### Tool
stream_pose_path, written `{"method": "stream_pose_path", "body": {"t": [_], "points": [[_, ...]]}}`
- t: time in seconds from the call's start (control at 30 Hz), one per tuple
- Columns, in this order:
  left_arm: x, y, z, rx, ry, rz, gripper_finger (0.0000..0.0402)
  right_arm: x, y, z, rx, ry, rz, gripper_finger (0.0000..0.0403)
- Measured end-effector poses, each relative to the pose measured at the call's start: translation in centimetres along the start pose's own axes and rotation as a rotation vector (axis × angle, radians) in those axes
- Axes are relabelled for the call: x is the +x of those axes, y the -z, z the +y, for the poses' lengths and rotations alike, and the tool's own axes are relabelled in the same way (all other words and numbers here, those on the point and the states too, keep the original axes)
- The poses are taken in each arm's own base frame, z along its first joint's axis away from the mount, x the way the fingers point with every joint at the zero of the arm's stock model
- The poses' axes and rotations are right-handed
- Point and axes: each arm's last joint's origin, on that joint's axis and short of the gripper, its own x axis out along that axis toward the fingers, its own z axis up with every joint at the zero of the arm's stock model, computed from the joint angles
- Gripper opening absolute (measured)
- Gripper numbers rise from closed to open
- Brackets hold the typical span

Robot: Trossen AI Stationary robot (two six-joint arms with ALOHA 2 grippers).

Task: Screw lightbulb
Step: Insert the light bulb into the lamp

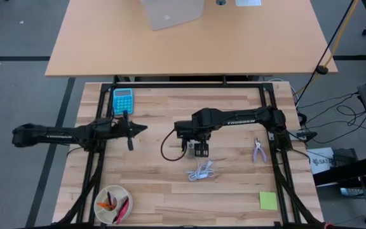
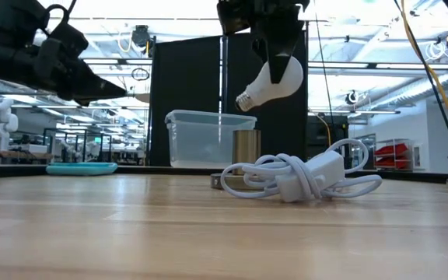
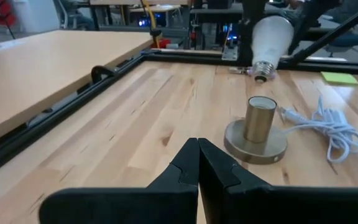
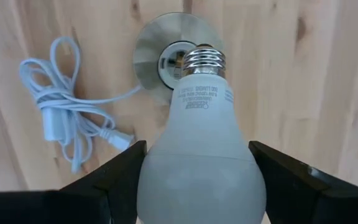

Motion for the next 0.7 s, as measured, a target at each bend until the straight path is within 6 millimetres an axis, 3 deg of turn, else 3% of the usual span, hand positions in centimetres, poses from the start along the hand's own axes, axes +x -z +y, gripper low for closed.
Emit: {"method": "stream_pose_path", "body": {"t": [0.33, 0.7], "points": [[2.1, -1.9, 0.1, -0.017, 0.027, 0.03, 0.0, 0.0, -0.1, 0.0, -0.01, -0.028, -0.009, 0.0251], [6.2, -3.6, -0.4, -0.02, 0.13, 0.031, 0.0, 0.0, -0.1, 0.0, -0.011, -0.028, -0.006, 0.0251]]}}
